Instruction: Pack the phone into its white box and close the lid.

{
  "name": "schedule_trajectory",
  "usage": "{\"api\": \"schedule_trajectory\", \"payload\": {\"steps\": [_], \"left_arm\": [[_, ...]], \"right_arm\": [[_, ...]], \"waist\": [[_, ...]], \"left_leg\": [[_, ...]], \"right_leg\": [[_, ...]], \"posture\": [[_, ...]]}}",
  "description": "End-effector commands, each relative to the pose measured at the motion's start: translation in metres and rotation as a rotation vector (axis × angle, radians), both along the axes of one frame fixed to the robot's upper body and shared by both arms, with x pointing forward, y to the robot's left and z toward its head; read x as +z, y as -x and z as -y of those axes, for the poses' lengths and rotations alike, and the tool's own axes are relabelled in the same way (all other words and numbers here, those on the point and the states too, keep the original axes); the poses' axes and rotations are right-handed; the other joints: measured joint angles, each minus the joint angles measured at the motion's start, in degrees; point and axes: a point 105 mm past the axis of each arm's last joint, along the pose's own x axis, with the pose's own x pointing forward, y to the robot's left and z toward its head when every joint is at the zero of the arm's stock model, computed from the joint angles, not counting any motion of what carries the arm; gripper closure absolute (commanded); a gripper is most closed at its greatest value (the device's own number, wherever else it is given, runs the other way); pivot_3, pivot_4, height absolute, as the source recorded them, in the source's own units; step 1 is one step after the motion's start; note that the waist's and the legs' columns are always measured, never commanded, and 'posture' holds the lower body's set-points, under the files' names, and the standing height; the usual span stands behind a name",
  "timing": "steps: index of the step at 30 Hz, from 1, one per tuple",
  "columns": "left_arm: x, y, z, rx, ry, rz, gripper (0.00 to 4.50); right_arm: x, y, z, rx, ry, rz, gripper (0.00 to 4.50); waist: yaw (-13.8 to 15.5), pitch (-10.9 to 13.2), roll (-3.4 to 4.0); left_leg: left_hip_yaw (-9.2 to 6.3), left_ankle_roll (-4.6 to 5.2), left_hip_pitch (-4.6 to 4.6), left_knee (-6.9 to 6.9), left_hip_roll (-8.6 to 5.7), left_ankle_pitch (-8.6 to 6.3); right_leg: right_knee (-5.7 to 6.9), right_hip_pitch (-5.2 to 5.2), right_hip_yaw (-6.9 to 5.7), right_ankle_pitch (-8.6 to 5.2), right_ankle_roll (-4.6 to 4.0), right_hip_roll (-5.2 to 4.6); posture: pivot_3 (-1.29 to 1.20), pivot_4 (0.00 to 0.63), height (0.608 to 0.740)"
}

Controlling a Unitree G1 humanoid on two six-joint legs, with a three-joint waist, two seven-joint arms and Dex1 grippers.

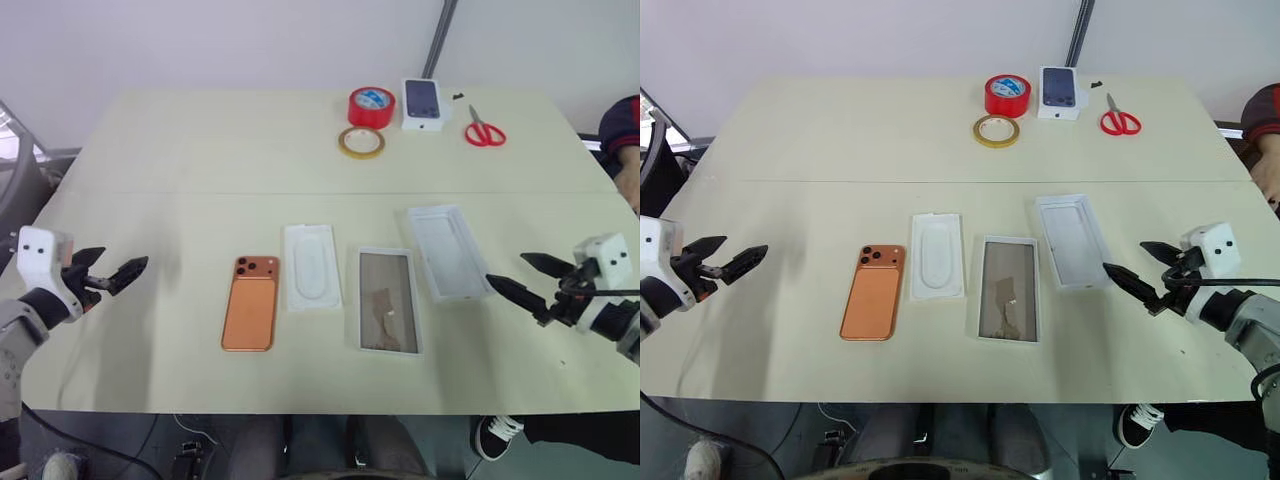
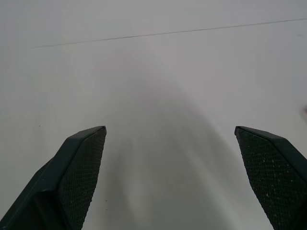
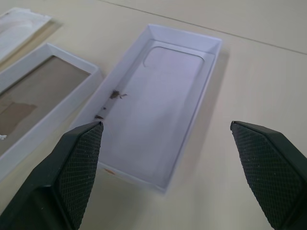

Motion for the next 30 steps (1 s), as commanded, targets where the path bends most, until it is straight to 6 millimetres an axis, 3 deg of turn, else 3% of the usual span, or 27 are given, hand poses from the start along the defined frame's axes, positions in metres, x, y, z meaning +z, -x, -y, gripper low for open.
{"api": "schedule_trajectory", "payload": {"steps": [1, 9, 13, 18, 24, 30], "left_arm": [[0.016, -0.003, -0.001, -0.002, -0.023, 0.054, 0.00], [0.019, -0.008, 0.008, -0.030, -0.010, 0.065, 0.00], [0.023, -0.013, 0.024, -0.079, 0.025, 0.084, 0.00], [0.025, -0.021, 0.071, -0.195, 0.128, 0.101, 0.00], [0.016, -0.026, 0.136, -0.310, 0.257, 0.016, 0.00], [0.005, -0.035, 0.187, -0.313, 0.292, -0.132, 0.00]], "right_arm": [[0.007, 0.003, -0.008, 0.028, 0.002, 0.030, 0.06], [0.017, 0.000, -0.025, 0.082, 0.004, 0.062, 0.06], [0.023, 0.000, -0.043, 0.149, 0.006, 0.071, 0.06], [0.037, -0.006, -0.074, 0.248, -0.004, 0.117, 0.06], [0.039, -0.012, -0.112, 0.355, -0.016, 0.135, 0.06], [0.033, -0.012, -0.130, 0.402, -0.013, 0.124, 0.06]], "waist": [[0.03, 0.00, 0.00], [-0.13, 0.00, 0.00], [-0.08, 0.00, 0.00], [0.03, 0.00, -0.01], [-0.07, -0.01, -0.03], [0.18, -0.01, -0.04]], "left_leg": [[0.00, 0.00, 0.00, 0.00, 0.00, 0.00], [0.00, 0.00, 0.01, -0.01, 0.00, 0.00], [0.00, 0.00, 0.01, 0.00, 0.00, 0.00], [-0.01, 0.00, 0.00, 0.04, 0.00, 0.00], [-0.03, -0.01, -0.01, 0.07, -0.01, 0.00], [-0.08, 0.00, -0.06, 0.22, -0.02, 0.00]], "right_leg": [[0.00, 0.00, 0.00, 0.00, 0.00, 0.00], [0.00, -0.01, 0.00, 0.00, 0.00, 0.02], [0.01, 0.01, 0.00, 0.00, 0.00, 0.02], [0.04, 0.00, -0.01, 0.00, 0.00, 0.01], [0.05, 0.00, -0.01, 0.01, 0.01, 0.06], [0.08, 0.03, -0.03, 0.01, 0.02, 0.09]], "posture": [[0.00, 0.150, 0.740], [0.00, 0.150, 0.740], [0.00, 0.150, 0.740], [0.00, 0.150, 0.740], [0.00, 0.150, 0.740], [0.00, 0.150, 0.740]]}}
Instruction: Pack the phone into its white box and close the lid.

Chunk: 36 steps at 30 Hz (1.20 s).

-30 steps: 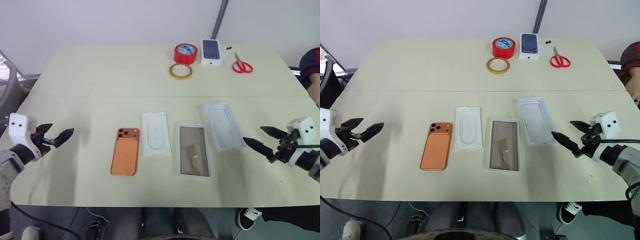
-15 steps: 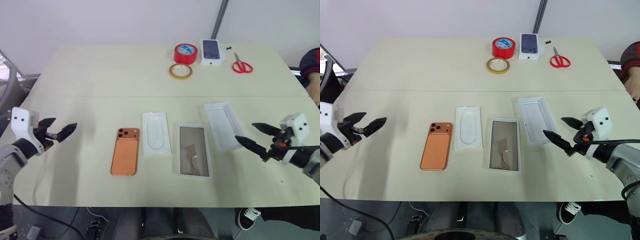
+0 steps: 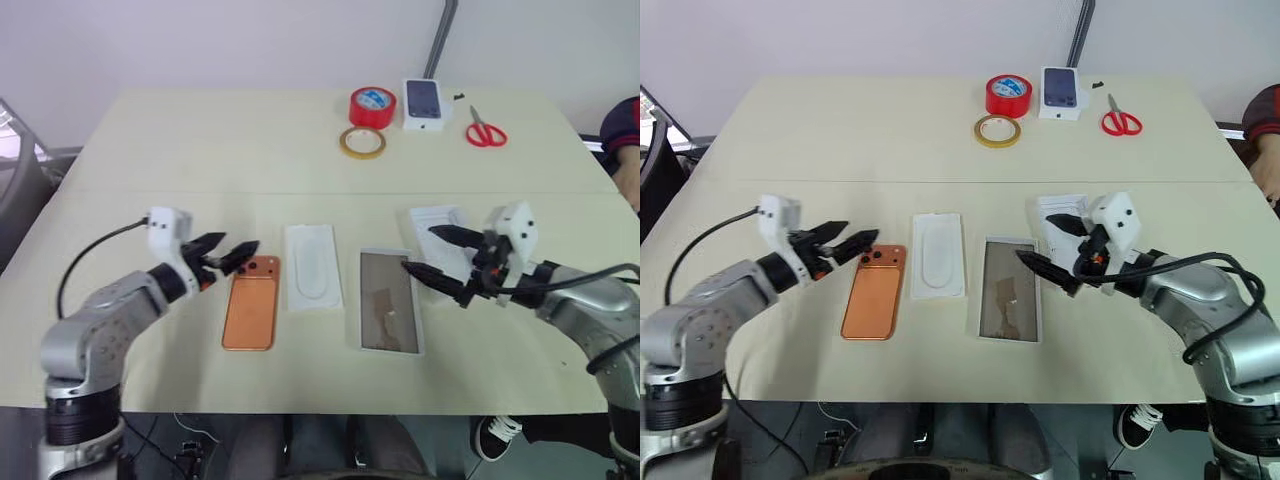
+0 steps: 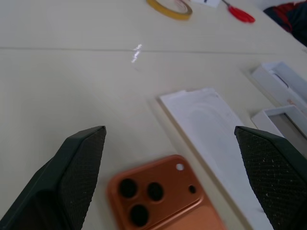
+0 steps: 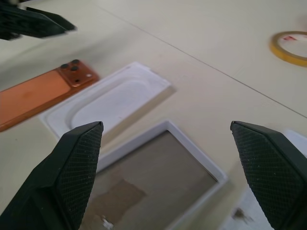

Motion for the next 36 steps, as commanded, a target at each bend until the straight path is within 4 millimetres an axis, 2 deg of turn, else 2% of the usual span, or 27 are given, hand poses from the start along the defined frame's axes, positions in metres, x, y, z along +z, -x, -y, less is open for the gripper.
{"api": "schedule_trajectory", "payload": {"steps": [1, 3, 12, 22, 27, 29, 30, 32, 36], "left_arm": [[0.003, -0.004, 0.024, -0.006, 0.002, -0.058, 0.00], [0.006, -0.007, 0.033, -0.006, 0.022, -0.083, 0.00], [-0.010, -0.006, 0.063, -0.069, -0.038, -0.289, 0.00], [-0.022, 0.000, 0.076, -0.083, -0.022, -0.397, 0.00], [-0.031, -0.001, 0.076, -0.038, -0.010, -0.440, 0.00], [-0.034, -0.001, 0.074, -0.017, -0.011, -0.454, 0.52], [-0.036, -0.001, 0.073, -0.006, -0.011, -0.460, 0.93], [-0.037, -0.002, 0.072, 0.009, -0.014, -0.466, 1.85], [-0.036, -0.004, 0.071, 0.017, -0.010, -0.469, 3.98]], "right_arm": [[0.004, 0.008, -0.009, 0.028, 0.000, 0.027, 0.06], [0.002, 0.011, -0.011, 0.033, 0.001, 0.018, 0.06], [0.002, 0.014, -0.003, 0.005, 0.023, 0.019, 0.06], [0.002, 0.015, -0.003, 0.025, 0.044, 0.021, 0.06], [-0.012, 0.033, -0.014, 0.158, 0.156, -0.038, 0.06], [-0.016, 0.039, -0.018, 0.197, 0.185, -0.052, 0.00], [-0.018, 0.042, -0.019, 0.212, 0.195, -0.057, 0.00], [-0.020, 0.045, -0.022, 0.235, 0.219, -0.066, 0.00], [-0.024, 0.052, -0.027, 0.283, 0.269, -0.078, 0.00]], "waist": [[0.08, 0.00, -0.01], [0.05, 0.01, -0.02], [-0.15, 0.01, -0.03], [-0.10, 0.01, -0.03], [-0.01, 0.00, -0.03], [-0.03, -0.02, -0.07], [-0.02, -0.02, -0.08], [-0.02, -0.02, -0.08], [0.17, -0.01, -0.10]], "left_leg": [[0.00, 0.01, -0.01, 0.02, -0.01, 0.00], [-0.01, 0.02, -0.04, 0.06, -0.01, -0.01], [-0.02, -0.01, -0.02, 0.08, 0.00, 0.00], [-0.02, -0.28, -0.02, 0.09, -0.02, 0.16], [-0.02, -0.27, -0.02, 0.09, -0.02, 0.15], [-0.03, -0.26, -0.02, 0.10, -0.02, 0.15], [-0.02, -0.26, -0.01, 0.10, -0.02, 0.15], [-0.02, -0.27, 0.00, 0.11, -0.03, 0.15], [-0.03, -0.28, -0.01, 0.11, -0.03, 0.16]], "right_leg": [[0.00, 0.01, 0.00, 0.00, 0.00, 0.00], [0.01, 0.01, 0.00, 0.00, 0.00, 0.01], [0.04, 0.00, 0.02, 0.00, 0.01, 0.08], [0.03, 0.01, 0.02, 0.00, 0.01, 0.08], [0.02, 0.02, 0.03, 0.00, 0.01, 0.08], [0.01, 0.04, 0.02, 0.00, 0.01, 0.08], [0.01, 0.05, 0.03, 0.00, 0.01, 0.07], [0.01, 0.06, 0.03, 0.00, 0.01, 0.07], [0.01, 0.06, 0.02, 0.00, 0.02, 0.07]], "posture": [[0.00, 0.150, 0.740], [0.00, 0.150, 0.740], [0.00, 0.150, 0.740], [0.00, 0.150, 0.740], [0.00, 0.150, 0.740], [0.00, 0.150, 0.740], [0.00, 0.150, 0.740], [0.00, 0.150, 0.740], [0.00, 0.150, 0.740]]}}
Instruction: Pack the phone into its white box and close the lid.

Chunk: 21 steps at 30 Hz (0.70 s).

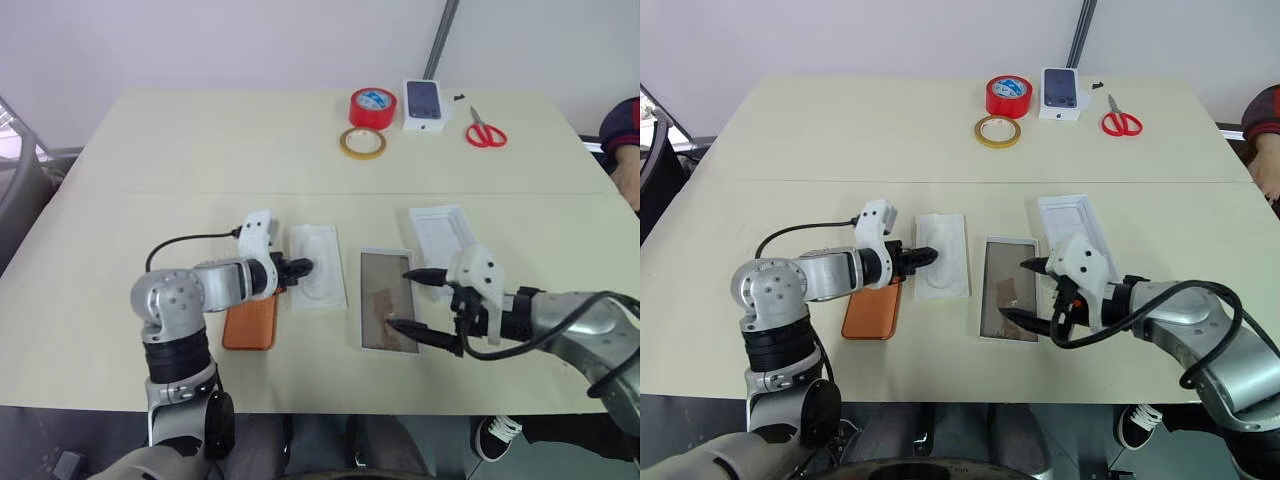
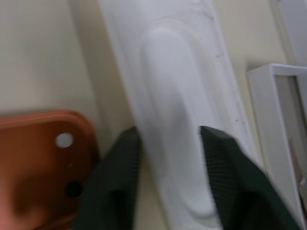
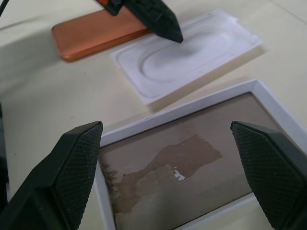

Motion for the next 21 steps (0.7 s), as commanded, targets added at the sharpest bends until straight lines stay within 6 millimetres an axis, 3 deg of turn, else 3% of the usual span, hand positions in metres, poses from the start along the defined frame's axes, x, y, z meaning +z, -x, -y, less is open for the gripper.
{"api": "schedule_trajectory", "payload": {"steps": [1, 5, 12, 16, 21], "left_arm": [[-0.001, 0.001, 0.001, -0.002, 0.002, -0.011, 4.46], [0.003, -0.002, 0.001, 0.013, 0.025, -0.006, 4.46], [0.023, -0.015, -0.009, 0.086, 0.136, 0.025, 4.46], [0.030, -0.020, -0.020, 0.105, 0.132, 0.048, 4.50], [0.034, -0.020, -0.026, 0.100, 0.134, 0.064, 4.50]], "right_arm": [[0.005, 0.010, -0.011, 0.079, 0.039, 0.028, 0.00], [-0.007, 0.020, -0.021, 0.149, 0.136, 0.009, 0.00], [-0.032, 0.020, -0.027, 0.154, 0.262, -0.032, 0.00], [-0.044, 0.020, -0.033, 0.170, 0.305, -0.046, 1.32], [-0.052, 0.016, -0.030, 0.176, 0.352, -0.035, 3.91]], "waist": [[0.06, 0.00, -0.04], [-0.08, 0.00, -0.04], [-0.08, 0.02, -0.09], [-0.15, 0.02, -0.08], [-0.02, 0.02, -0.09]], "left_leg": [[0.00, 0.00, 0.00, 0.01, 0.00, 0.00], [-0.03, -0.01, 0.00, 0.00, 0.01, 0.01], [-0.03, -0.03, -0.02, 0.02, 0.00, 0.02], [-0.02, -0.10, -0.02, 0.01, 0.00, 0.05], [-0.03, -0.14, -0.02, 0.01, -0.01, 0.07]], "right_leg": [[0.00, 0.00, 0.00, 0.00, 0.00, 0.00], [-0.01, 0.00, -0.01, 0.00, 0.00, 0.01], [-0.01, -0.02, -0.01, 0.00, 0.00, 0.00], [-0.01, -0.03, -0.01, 0.00, 0.00, 0.00], [-0.01, -0.04, -0.01, 0.00, 0.01, -0.02]], "posture": [[0.00, 0.150, 0.740], [0.00, 0.150, 0.740], [0.00, 0.150, 0.740], [0.00, 0.150, 0.740], [0.00, 0.150, 0.740]]}}
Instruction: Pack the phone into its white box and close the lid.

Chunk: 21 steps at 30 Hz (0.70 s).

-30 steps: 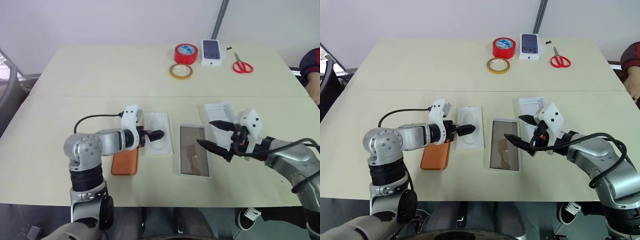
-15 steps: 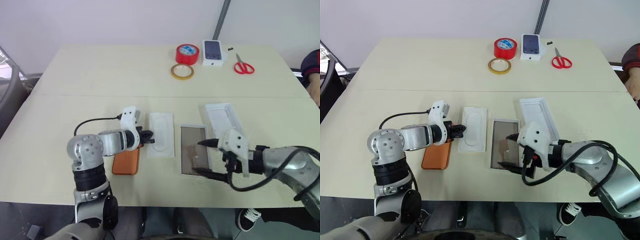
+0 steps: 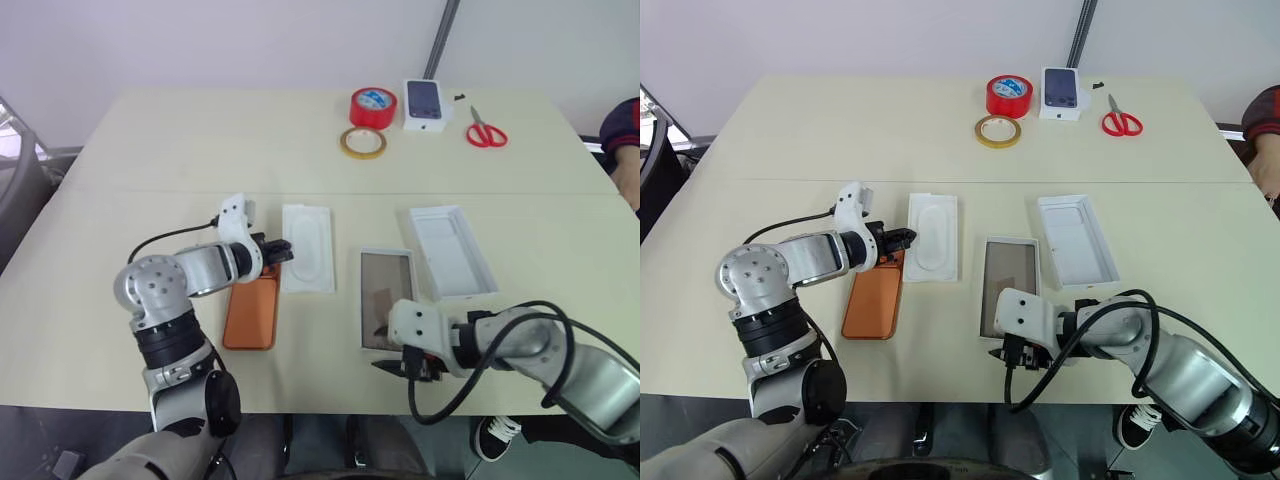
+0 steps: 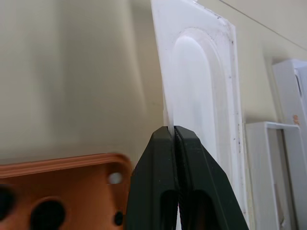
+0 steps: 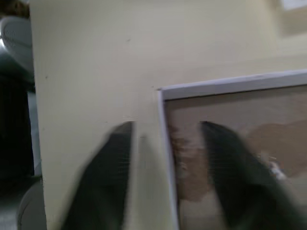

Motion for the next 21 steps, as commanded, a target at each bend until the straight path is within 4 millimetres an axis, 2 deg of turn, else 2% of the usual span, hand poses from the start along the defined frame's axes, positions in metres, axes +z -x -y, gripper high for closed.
{"api": "schedule_trajectory", "payload": {"steps": [1, 7, 15, 19, 21], "left_arm": [[0.013, 0.000, 0.001, -0.024, 0.022, 0.046, 4.50], [0.023, -0.004, -0.011, 0.025, 0.065, 0.074, 4.50], [0.042, -0.012, -0.026, 0.068, 0.101, 0.114, 4.50], [0.043, -0.013, -0.025, 0.067, 0.105, 0.117, 4.50], [0.042, -0.012, -0.022, 0.059, 0.107, 0.116, 4.50]], "right_arm": [[0.004, -0.006, -0.001, 0.019, 0.011, 0.050, 4.48], [0.013, -0.021, -0.007, 0.039, -0.011, 0.118, 4.48], [0.015, -0.052, -0.047, 0.146, -0.045, 0.202, 4.48], [0.012, -0.059, -0.055, 0.167, -0.048, 0.212, 4.48], [0.018, -0.059, -0.061, 0.178, -0.094, 0.204, 3.91]], "waist": [[-0.02, 0.00, 0.00], [-0.16, 0.00, 0.00], [-0.37, 0.03, -0.06], [-0.06, 0.03, -0.12], [-0.10, 0.03, -0.13]], "left_leg": [[0.00, -0.01, 0.00, 0.00, -0.01, 0.00], [-0.01, -0.03, 0.00, -0.01, 0.00, 0.01], [-0.02, -0.14, 0.02, -0.07, 0.01, 0.07], [-0.03, -0.15, -0.02, -0.03, -0.01, 0.08], [-0.03, -0.15, -0.02, -0.01, -0.02, 0.08]], "right_leg": [[0.00, 0.00, 0.00, 0.00, 0.00, -0.02], [0.00, -0.01, -0.01, 0.00, 0.00, -0.01], [0.02, -0.06, -0.02, 0.00, 0.00, 0.01], [0.02, -0.08, -0.04, 0.00, 0.00, -0.05], [0.02, -0.07, -0.04, 0.00, 0.01, -0.07]], "posture": [[0.00, 0.150, 0.740], [0.00, 0.150, 0.740], [0.00, 0.150, 0.740], [0.00, 0.150, 0.740], [0.00, 0.150, 0.740]]}}
